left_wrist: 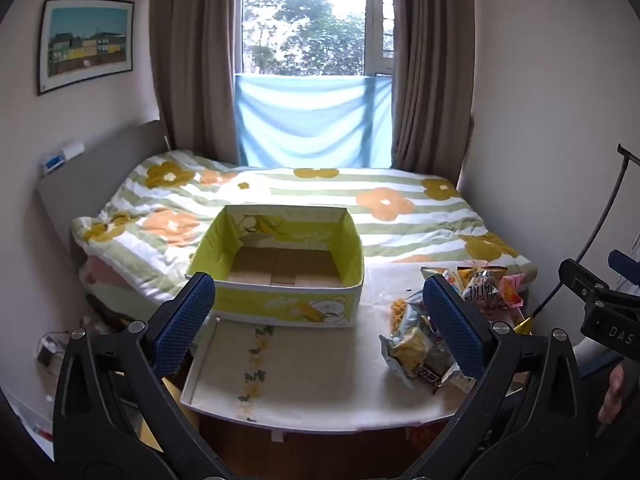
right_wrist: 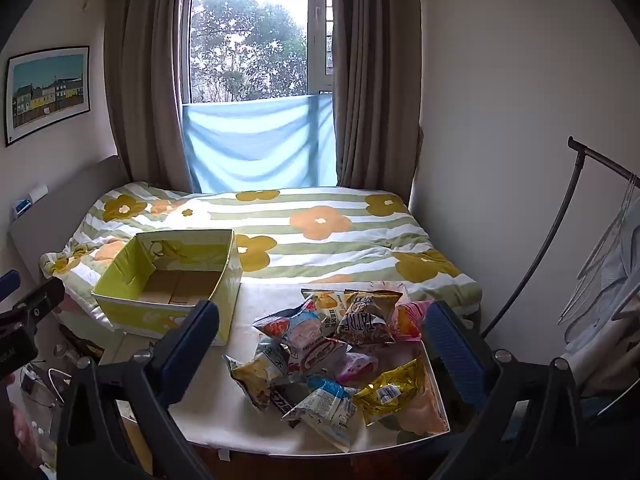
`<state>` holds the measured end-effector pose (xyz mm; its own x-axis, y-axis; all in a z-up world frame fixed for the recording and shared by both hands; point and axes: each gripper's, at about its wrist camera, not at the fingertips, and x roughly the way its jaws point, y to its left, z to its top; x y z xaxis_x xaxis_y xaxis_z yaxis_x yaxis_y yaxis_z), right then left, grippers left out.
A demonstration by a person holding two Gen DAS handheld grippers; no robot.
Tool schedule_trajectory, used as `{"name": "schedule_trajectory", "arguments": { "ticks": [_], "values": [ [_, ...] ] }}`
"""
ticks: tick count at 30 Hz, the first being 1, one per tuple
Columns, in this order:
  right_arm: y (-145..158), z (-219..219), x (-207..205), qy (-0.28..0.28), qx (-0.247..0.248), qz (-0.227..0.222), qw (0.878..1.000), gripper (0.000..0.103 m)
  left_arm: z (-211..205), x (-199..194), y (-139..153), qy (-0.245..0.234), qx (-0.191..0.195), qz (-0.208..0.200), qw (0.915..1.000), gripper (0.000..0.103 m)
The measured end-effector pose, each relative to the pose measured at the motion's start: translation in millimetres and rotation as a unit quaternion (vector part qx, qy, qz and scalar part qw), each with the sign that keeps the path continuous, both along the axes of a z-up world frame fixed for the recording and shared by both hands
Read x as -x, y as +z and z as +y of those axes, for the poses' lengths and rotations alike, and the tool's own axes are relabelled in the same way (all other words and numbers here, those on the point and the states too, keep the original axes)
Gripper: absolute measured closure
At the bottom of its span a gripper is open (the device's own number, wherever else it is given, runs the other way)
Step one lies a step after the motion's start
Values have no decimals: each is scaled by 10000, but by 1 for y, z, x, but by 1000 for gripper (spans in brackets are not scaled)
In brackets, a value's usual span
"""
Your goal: Organize snacks
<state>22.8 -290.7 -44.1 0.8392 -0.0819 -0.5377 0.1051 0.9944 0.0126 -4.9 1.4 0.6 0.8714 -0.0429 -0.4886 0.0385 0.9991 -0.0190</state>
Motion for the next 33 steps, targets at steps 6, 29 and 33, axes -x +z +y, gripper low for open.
{"name": "schedule_trajectory", "arguments": {
  "ticks": [6, 29, 33],
  "values": [
    [-1, 0, 0, 7, -23, -31, 10000, 0, -3, -3, -3, 69, -120, 86, 9999, 0],
    [2, -5, 6, -15, -97, -122, 9999, 0, -10, 10, 4, 108, -162, -143, 9997, 0],
    [2, -5, 5, -26, -102, -136, 9999, 0, -9, 10, 4, 116, -180, -160, 9996, 0]
  ]
}}
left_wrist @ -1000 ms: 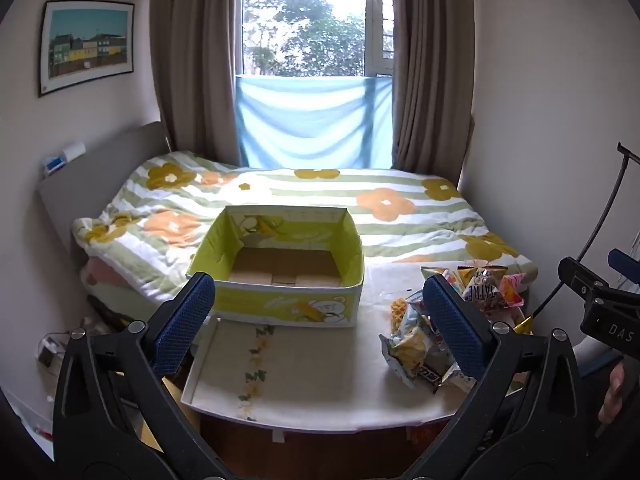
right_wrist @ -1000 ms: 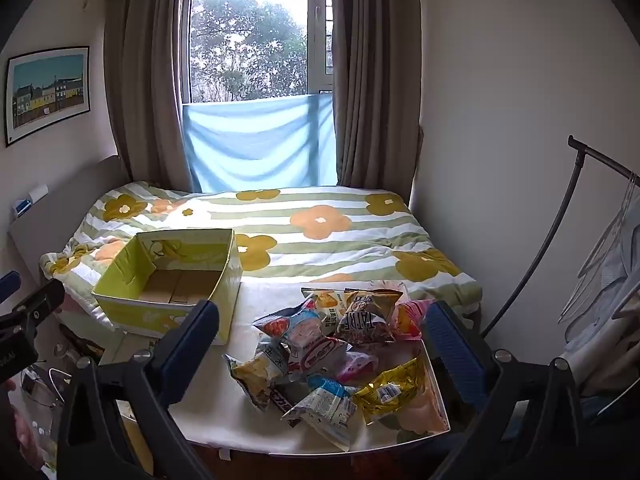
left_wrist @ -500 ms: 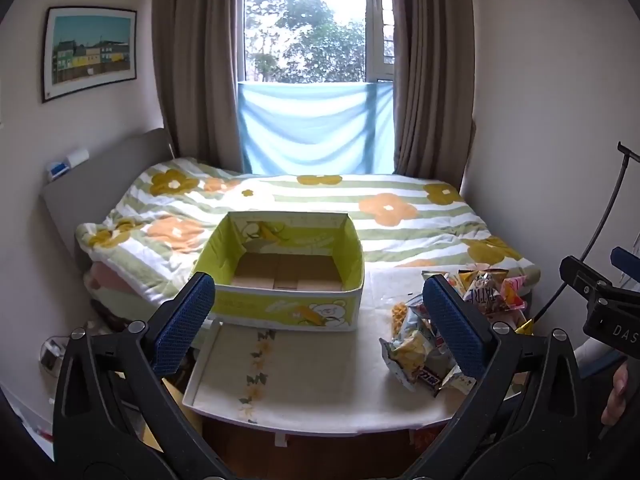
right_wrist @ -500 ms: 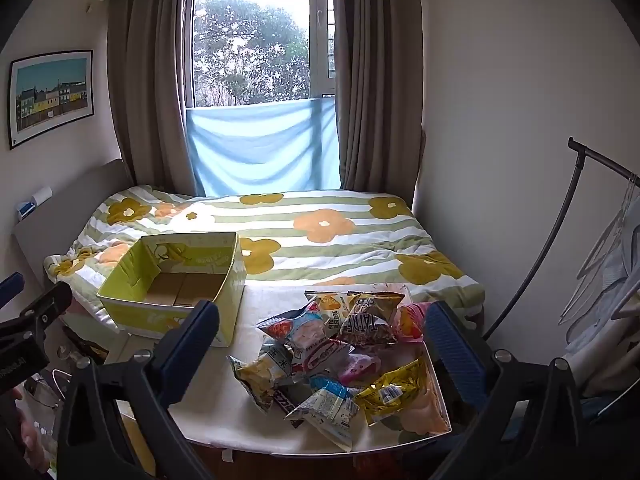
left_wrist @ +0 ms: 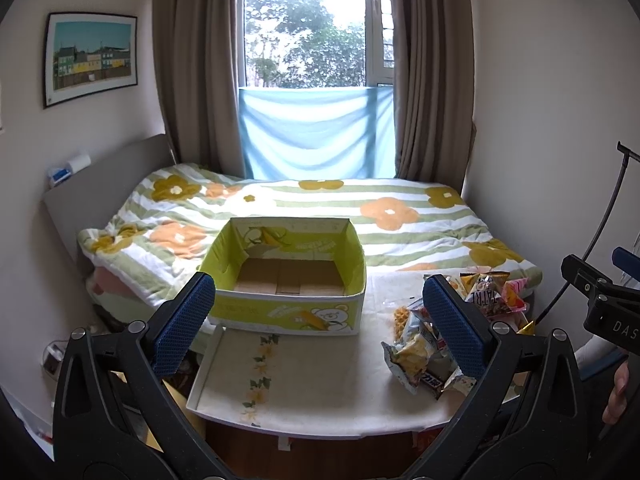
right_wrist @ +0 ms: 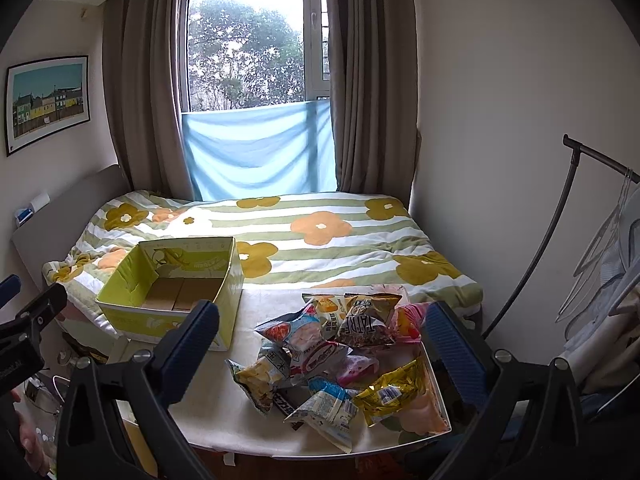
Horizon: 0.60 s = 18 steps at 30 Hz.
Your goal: Organize snacks
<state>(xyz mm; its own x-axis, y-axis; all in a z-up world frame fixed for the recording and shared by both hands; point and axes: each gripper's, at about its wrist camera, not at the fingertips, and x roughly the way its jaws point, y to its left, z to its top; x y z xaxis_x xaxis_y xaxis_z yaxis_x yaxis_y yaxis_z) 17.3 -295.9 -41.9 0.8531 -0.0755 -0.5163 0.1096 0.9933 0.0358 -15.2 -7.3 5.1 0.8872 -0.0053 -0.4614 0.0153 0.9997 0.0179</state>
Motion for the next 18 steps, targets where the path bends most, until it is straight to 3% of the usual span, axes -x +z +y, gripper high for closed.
{"name": "schedule_trajectory", "arguments": {
  "ticks": [18],
  "values": [
    [-2, -2, 1, 2, 34, 22, 10000, 0, 0, -2, 0, 1, 4, -7, 10000, 0]
  ]
}}
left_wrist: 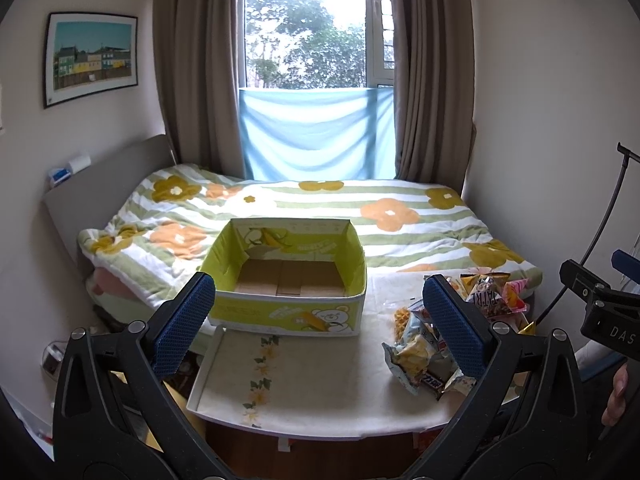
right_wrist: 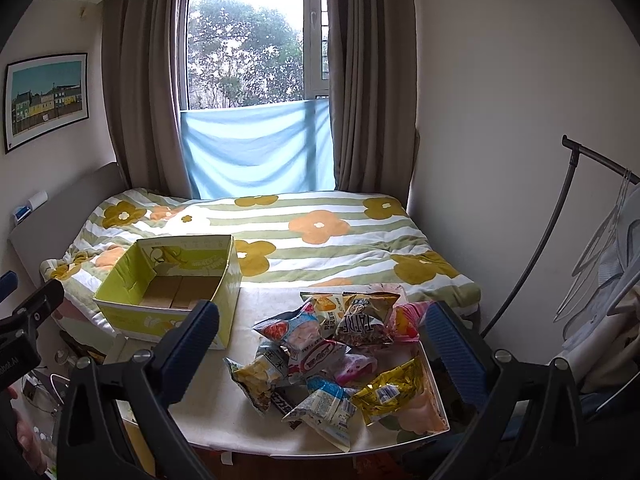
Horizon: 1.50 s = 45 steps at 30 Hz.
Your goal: Organize snacks
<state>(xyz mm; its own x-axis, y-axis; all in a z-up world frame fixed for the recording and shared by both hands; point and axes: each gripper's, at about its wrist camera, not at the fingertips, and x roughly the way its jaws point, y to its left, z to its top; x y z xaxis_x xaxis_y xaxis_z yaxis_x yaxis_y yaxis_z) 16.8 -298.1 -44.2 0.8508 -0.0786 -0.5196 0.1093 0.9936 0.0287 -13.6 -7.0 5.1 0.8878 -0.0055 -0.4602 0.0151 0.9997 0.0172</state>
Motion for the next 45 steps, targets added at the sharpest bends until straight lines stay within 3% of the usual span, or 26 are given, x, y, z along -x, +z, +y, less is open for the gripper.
{"name": "schedule_trajectory", "arguments": {
  "ticks": [45],
  "values": [
    [0, 5, 2, -11, 25, 21, 10000, 0, -1, -6, -2, -78, 15, 30, 10000, 0]
  ]
}}
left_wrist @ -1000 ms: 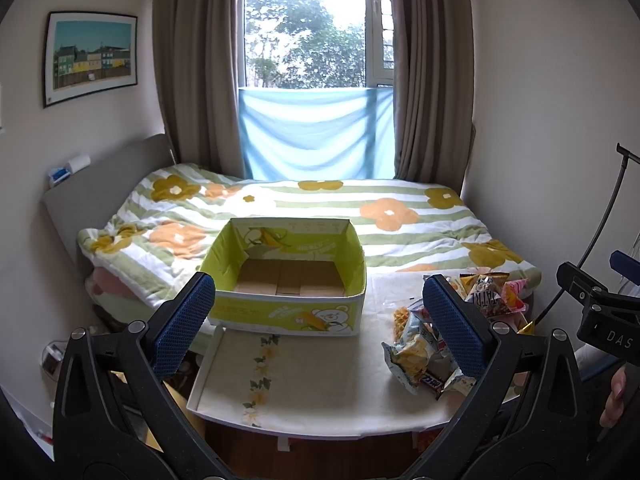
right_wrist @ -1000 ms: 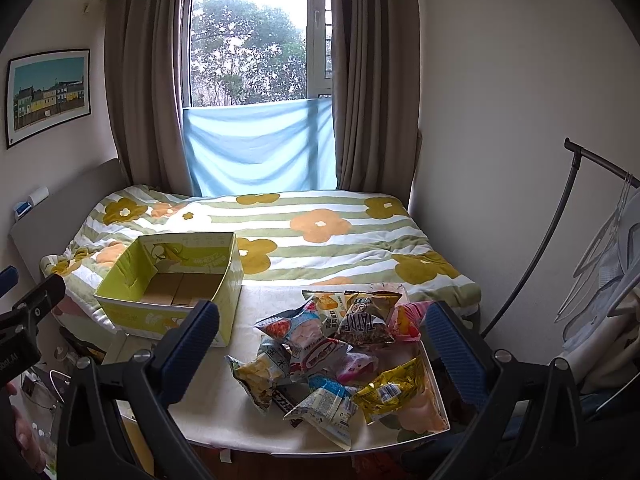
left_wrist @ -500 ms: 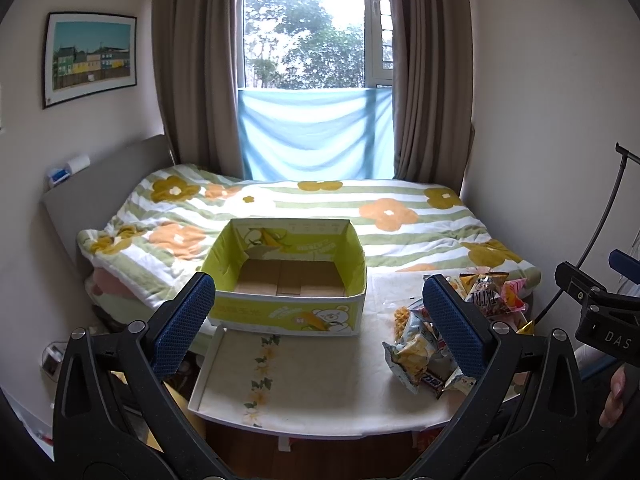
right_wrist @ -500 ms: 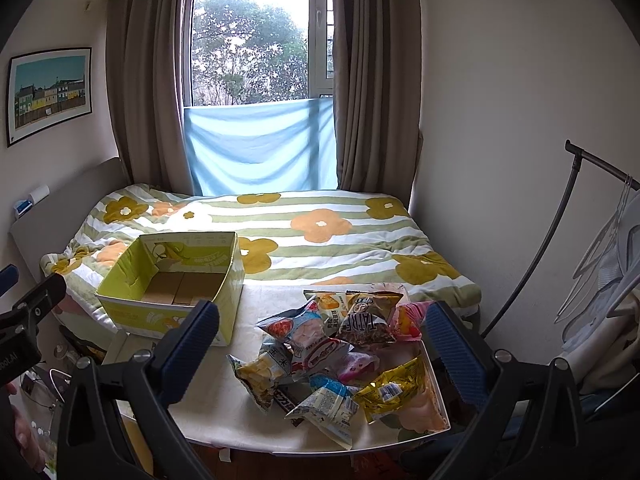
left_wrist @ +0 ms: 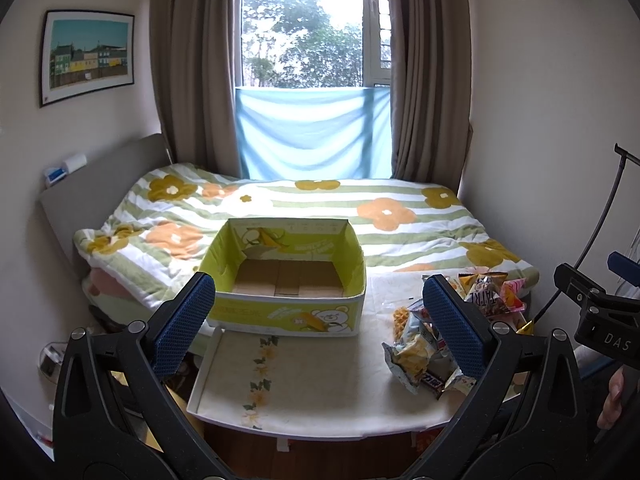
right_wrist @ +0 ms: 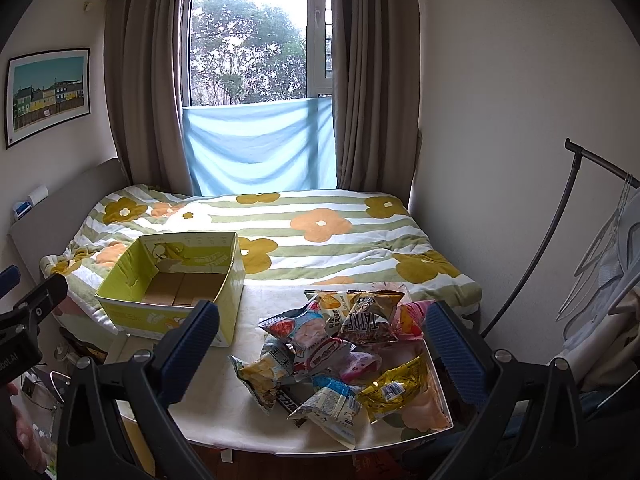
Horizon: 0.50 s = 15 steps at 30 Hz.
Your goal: Organize snacks
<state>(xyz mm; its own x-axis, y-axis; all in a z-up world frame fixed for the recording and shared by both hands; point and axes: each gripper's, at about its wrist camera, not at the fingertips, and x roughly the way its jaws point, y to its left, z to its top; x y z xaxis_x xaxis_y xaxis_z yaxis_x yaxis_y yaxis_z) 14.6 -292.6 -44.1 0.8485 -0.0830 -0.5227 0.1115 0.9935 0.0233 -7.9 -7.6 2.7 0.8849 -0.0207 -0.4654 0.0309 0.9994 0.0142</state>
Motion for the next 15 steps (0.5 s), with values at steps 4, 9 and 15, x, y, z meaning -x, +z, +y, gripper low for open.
{"name": "schedule_trajectory", "arguments": {
  "ticks": [4, 9, 15],
  "values": [
    [-1, 4, -2, -64, 53, -25, 10000, 0, 2, -5, -2, -74, -22, 51, 10000, 0],
    [-8, 4, -7, -163, -37, 38, 9999, 0, -1, -18, -13, -385, -75, 276, 9988, 0],
    [-30, -4, -19, -290, -213, 428, 9984, 0, -16, -38, -41, -1177, -97, 637, 9910, 0]
  ]
}}
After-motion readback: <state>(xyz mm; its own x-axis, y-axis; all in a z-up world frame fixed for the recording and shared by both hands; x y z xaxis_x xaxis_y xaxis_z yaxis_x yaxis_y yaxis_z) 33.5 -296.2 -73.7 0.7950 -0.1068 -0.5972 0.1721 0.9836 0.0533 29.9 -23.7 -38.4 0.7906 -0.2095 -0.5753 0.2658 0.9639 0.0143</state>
